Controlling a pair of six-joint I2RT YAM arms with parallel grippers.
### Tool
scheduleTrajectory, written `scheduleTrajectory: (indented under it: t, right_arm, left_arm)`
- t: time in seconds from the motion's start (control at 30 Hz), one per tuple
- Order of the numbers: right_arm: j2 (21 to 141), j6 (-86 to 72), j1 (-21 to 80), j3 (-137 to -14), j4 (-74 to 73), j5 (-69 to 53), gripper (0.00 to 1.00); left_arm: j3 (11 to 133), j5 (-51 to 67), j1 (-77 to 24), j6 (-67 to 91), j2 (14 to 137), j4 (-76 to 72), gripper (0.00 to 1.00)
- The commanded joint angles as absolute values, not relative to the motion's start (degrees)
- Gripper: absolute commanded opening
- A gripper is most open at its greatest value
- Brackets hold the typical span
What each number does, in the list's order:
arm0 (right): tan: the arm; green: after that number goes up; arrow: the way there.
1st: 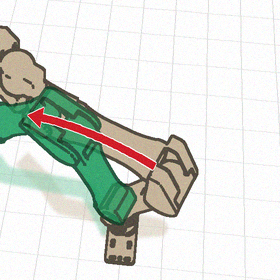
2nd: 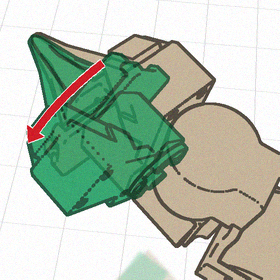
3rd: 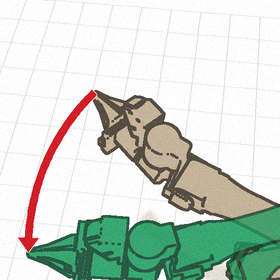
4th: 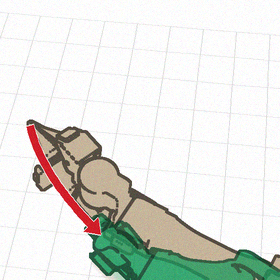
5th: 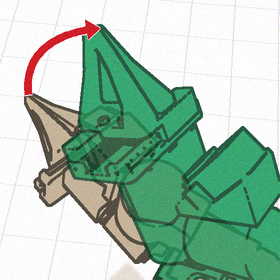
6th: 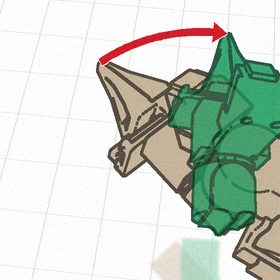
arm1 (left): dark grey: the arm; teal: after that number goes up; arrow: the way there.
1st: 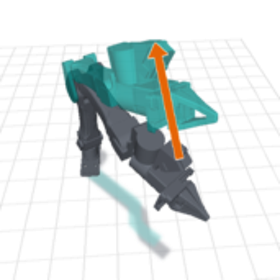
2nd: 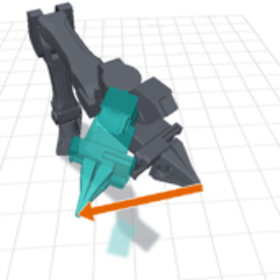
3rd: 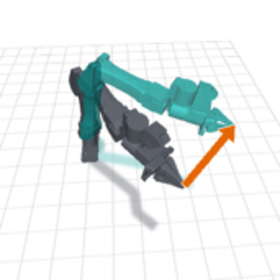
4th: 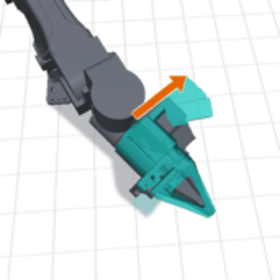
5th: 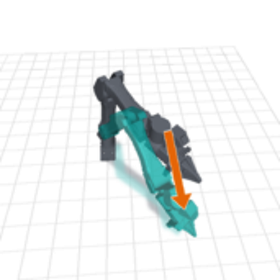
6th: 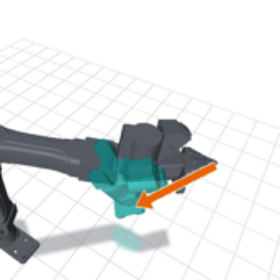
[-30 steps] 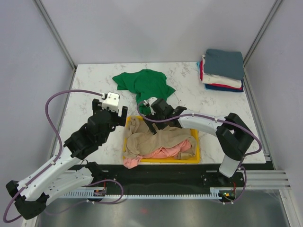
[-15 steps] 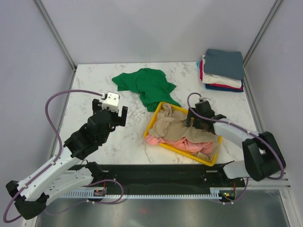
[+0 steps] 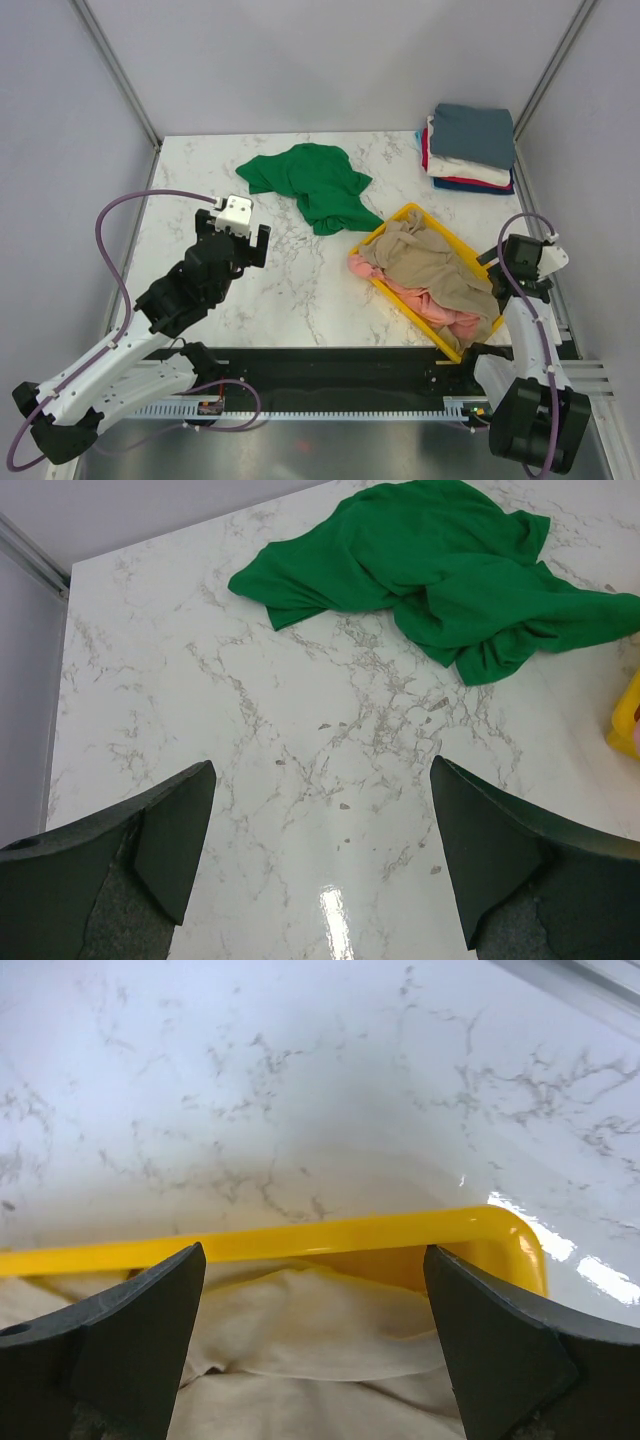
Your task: Fold and stack the t-shirts
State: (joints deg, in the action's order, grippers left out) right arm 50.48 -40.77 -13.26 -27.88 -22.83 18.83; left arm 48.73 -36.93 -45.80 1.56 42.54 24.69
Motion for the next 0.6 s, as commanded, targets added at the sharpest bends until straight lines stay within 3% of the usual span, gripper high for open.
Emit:
scheduleTrajectory:
  t: [0.0, 0.1, 0.37, 0.47, 0.57]
  right_arm:
    - [52.03, -37.98, -16.87, -32.94, -21.89, 13.74, 0.98]
    - [50.55, -35.42, -15.65, -35.23, -18.81, 2.56, 0.98]
    - [45.7, -34.54, 1.56, -41.92, -18.65, 4.06, 0.98]
    - [50.16, -34.37, 5.79, -42.18, -13.28, -5.96, 0.98]
    - [57.71, -32.61, 14.57, -44.29, -12.92, -5.28, 0.98]
  left_arm:
    - [49.04, -37.09, -45.53, 2.9, 41.92, 22.24, 0.95]
    - [49.13, -37.09, -45.53, 2.9, 42.19, 22.15, 0.95]
    - [49.22, -37.18, -45.44, 2.73, 42.45, 22.24, 0.95]
    - [49.22, -37.44, -45.26, 2.72, 42.45, 22.24, 0.95]
    - [49.13, -37.44, -45.18, 2.72, 42.63, 22.24, 0.95]
